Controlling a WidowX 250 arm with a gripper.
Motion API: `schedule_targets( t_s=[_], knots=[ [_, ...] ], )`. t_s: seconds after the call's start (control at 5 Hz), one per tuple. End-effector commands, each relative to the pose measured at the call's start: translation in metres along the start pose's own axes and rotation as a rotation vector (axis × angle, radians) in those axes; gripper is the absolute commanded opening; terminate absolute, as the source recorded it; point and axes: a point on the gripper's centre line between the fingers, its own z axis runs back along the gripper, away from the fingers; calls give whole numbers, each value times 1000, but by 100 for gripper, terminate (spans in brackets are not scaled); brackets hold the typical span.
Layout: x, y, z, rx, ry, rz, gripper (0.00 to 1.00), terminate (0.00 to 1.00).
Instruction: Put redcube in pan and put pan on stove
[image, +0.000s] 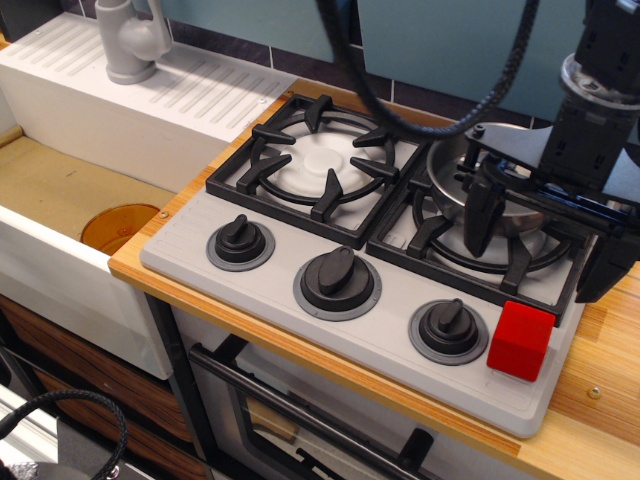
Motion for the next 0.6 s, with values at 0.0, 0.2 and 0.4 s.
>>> schedule_targets(
  t_s=[0.0,0.2,0.4],
  knots=[
    [0,0,0,0,0,0,100,0],
    [0,-5,-10,-13,-10,-2,100,0],
    [-1,-8,-18,-26,-33,-1,100,0]
  ],
)
